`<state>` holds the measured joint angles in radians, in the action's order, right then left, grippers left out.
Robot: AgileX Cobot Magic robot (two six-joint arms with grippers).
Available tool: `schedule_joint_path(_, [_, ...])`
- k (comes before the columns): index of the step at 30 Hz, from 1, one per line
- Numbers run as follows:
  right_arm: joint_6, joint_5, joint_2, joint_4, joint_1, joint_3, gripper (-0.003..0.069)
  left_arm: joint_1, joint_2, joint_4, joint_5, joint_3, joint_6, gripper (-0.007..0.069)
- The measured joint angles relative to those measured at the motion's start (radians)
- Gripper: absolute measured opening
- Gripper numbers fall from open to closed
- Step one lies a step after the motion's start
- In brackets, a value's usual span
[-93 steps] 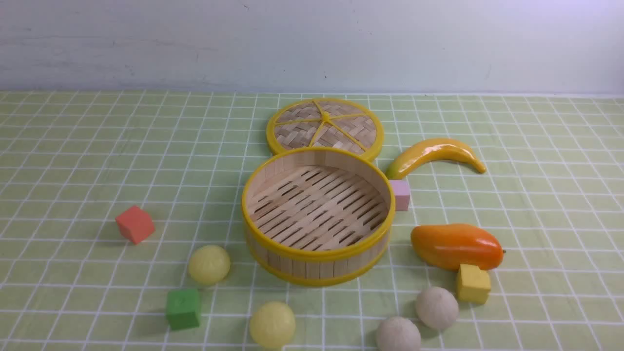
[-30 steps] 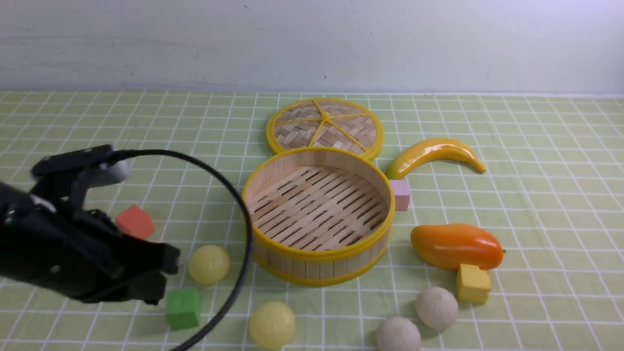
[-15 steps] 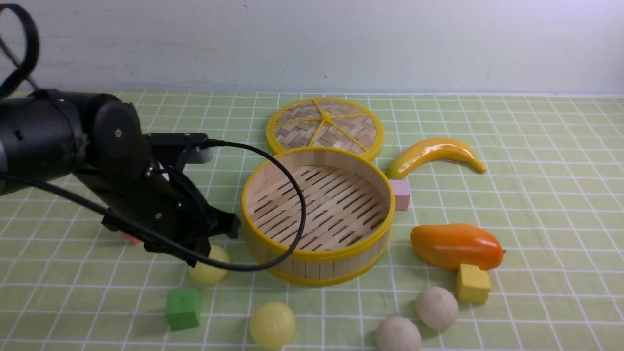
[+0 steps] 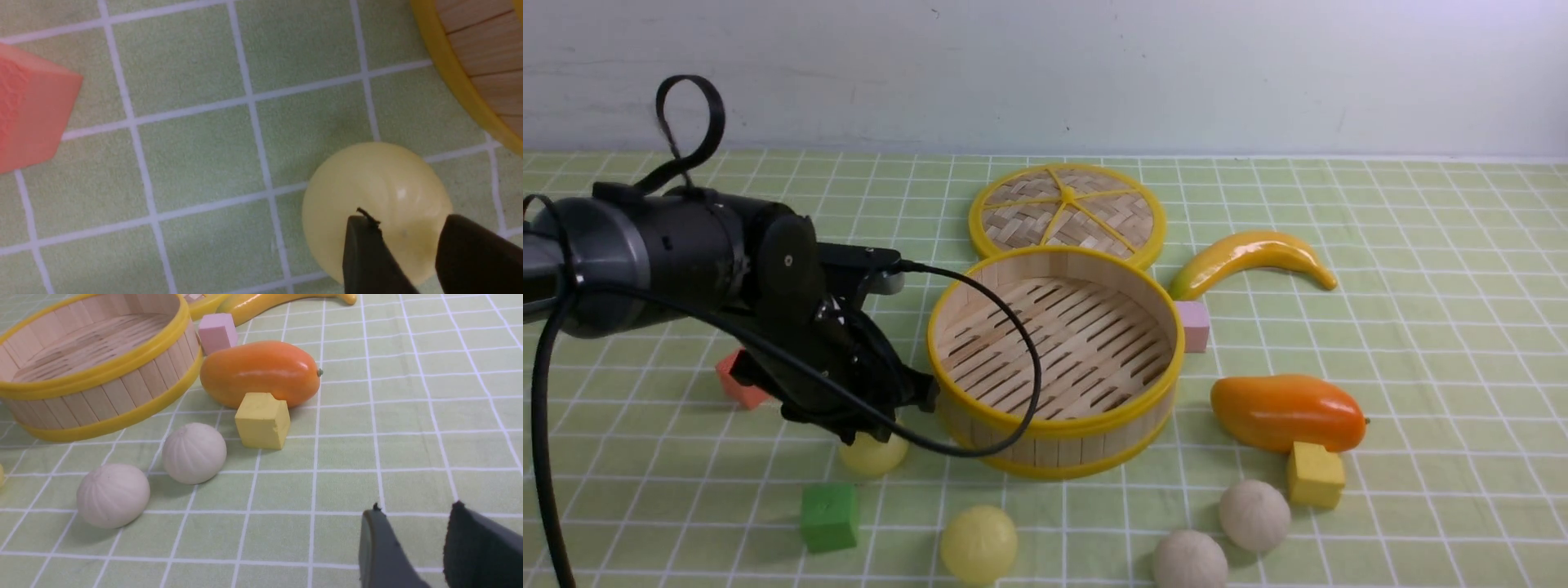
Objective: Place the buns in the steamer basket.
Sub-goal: Use the left arm to grab a steamed stuffed bun, then use the left arm to put the steamed stuffed bun into the steamer
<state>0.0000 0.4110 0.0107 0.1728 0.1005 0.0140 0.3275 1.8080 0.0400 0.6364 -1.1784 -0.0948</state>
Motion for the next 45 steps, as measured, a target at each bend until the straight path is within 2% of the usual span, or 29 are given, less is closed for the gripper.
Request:
schedule_joint_path(4, [0.000,0.000,0.000,0.000,0.000,0.000,0.0239,0.000,0.014,-0.006,-0.025,0.000,0.000,0.0168])
schedule_joint_path(10, [0.000,0.000,0.000,0.000,0.000,0.000,0.0239,0.000,0.023,-0.011,-0.023,0.000,0.000,-0.0011])
schedule_joint_path(20, [0.000,0.000,0.000,0.000,0.000,0.000,0.0239,0.000,-0.117,-0.017,0.067,0.000,0.000,-0.0013])
schedule_joint_path(25, [0.000,0.000,0.000,0.000,0.000,0.000,0.0239,0.000,-0.225,0.074,0.068,-0.005,0.040,-0.0013])
schedule_joint_path(28, [0.000,0.000,0.000,0.000,0.000,0.000,0.0239,0.000,-0.235,0.179,0.057,-0.049,0.127,-0.0013])
schedule_joint_path(29, [0.000,0.000,0.000,0.000,0.000,0.000,0.0239,0.000,-0.213,0.254,0.054,-0.097,0.189,-0.0013])
schedule_joint_path(33, [0.000,0.000,0.000,0.000,0.000,0.000,0.0239,0.000,-0.129,0.350,0.044,-0.187,0.275,-0.0013])
schedule_joint_path(42, [0.000,0.000,0.000,0.000,0.000,0.000,0.0239,0.001,0.133,0.325,0.034,-0.358,0.303,-0.0010])
schedule_joint_path(45, [0.000,0.000,0.000,0.000,0.000,0.000,0.0239,0.001,0.213,0.307,0.034,-0.407,0.304,0.0055])
